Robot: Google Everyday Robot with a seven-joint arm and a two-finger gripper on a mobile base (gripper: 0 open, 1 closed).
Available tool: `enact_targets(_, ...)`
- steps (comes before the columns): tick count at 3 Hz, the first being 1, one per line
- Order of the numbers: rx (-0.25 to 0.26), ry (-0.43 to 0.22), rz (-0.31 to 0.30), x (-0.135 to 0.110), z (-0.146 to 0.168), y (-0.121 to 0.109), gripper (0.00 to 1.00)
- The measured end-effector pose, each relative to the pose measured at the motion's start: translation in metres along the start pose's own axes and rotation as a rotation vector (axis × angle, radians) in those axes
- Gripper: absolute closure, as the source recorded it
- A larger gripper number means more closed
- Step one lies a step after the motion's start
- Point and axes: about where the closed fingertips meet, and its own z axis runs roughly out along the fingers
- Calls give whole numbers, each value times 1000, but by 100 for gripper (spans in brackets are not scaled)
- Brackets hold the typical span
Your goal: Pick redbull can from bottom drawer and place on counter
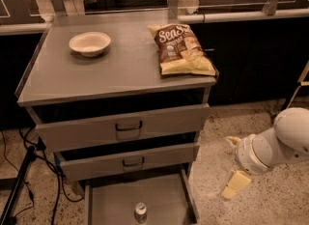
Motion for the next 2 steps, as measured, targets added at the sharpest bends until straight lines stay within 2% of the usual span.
enact_targets(1,-14,-21,1,5,11,2,0)
enact_targets(2,-29,-120,6,21,40,2,0)
